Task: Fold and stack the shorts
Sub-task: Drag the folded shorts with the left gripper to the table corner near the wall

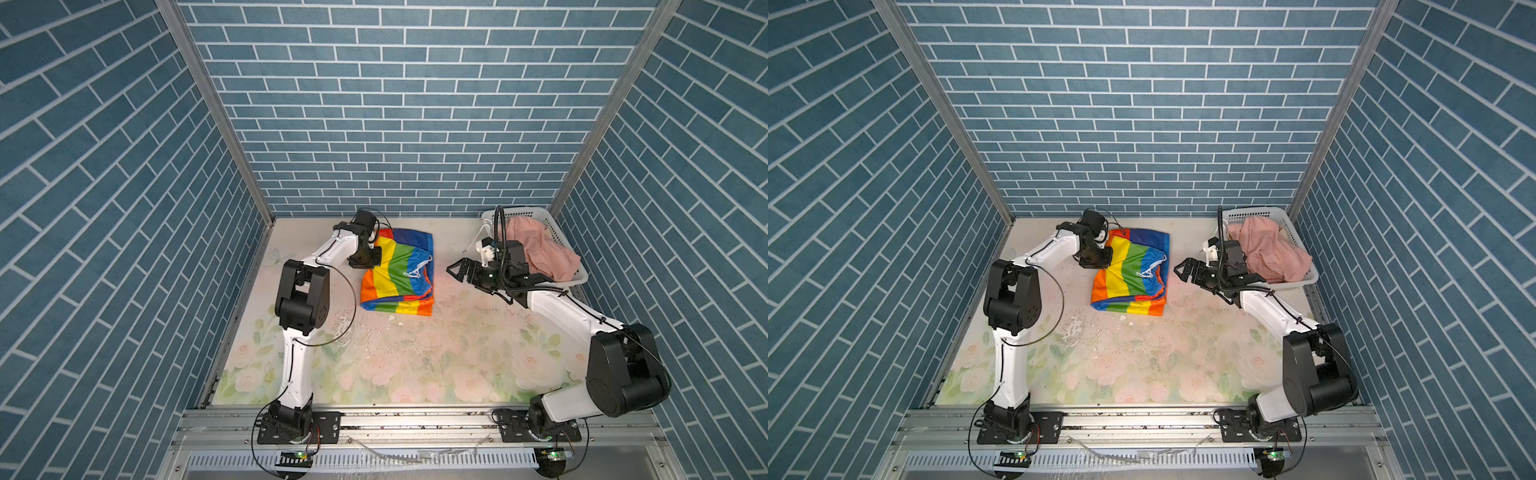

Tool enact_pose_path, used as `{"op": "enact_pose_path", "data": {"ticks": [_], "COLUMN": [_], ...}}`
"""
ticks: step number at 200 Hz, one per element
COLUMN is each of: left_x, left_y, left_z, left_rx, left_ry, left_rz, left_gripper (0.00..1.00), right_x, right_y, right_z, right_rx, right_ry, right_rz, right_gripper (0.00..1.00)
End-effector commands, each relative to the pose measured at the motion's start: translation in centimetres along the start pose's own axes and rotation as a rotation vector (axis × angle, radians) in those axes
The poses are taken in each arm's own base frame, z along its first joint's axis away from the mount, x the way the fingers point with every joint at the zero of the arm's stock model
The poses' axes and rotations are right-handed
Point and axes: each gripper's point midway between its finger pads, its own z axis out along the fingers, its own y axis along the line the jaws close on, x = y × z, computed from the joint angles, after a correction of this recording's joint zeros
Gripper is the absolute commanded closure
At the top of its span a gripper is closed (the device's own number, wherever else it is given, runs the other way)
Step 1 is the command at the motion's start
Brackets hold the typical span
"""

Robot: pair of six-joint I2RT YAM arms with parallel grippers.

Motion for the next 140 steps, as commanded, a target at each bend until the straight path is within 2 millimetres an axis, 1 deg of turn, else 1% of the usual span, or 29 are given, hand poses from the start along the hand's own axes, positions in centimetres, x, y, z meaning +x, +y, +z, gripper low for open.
{"op": "enact_pose_path", "data": {"ticks": [1, 17, 35, 48, 64, 81, 100, 116, 128, 140], "left_x": [1.6, 0.4, -0.6, -1.2, -2.1, -2.9, -3.7, -3.9, -4.1, -4.4], "left_y": [9.7, 13.9, 18.0, 20.4, 22.6, 25.1, 27.6, 30.0, 31.2, 31.7], "left_z": [-1.8, -2.8, -3.0, -2.7, -2.3, -2.3, -2.5, -2.5, -2.4, -2.0], "left_rx": [-0.406, -0.548, -0.649, -0.689, -0.745, -0.839, -0.871, -0.871, -0.857, -0.856], "left_ry": [0.135, 0.133, 0.127, 0.122, 0.109, 0.114, 0.098, 0.087, 0.082, 0.083], "left_rz": [0.15, 0.188, 0.216, 0.23, 0.268, 0.311, 0.286, 0.236, 0.21, 0.209], "left_gripper": [1.0, 1.0, 1.0, 1.0, 1.0, 1.0, 1.0, 1.0, 1.0, 1.0], "right_x": [-0.6, -0.3, 0.0, 0.3, 0.7, 1.1, 1.1, 0.9, 0.7, 0.3], "right_y": [2.1, 3.4, 4.9, 6.0, 7.0, 7.4, 7.6, 7.5, 7.6, 7.7], "right_z": [1.0, 2.4, 4.1, 5.3, 6.6, 7.9, 8.9, 9.5, 9.8, 10.1], "right_rx": [-0.028, -0.047, -0.072, -0.097, -0.119, -0.14, -0.158, -0.158, -0.156, -0.152], "right_ry": [0.007, 0.03, 0.057, 0.078, 0.106, 0.134, 0.153, 0.16, 0.161, 0.16], "right_rz": [-0.072, -0.096, -0.118, -0.131, -0.139, -0.128, -0.115, -0.121, -0.138, -0.153], "right_gripper": [0.01, 0.02, 0.02, 0.02, 0.02, 0.01, 0.02, 0.01, 0.02, 0.02]}}
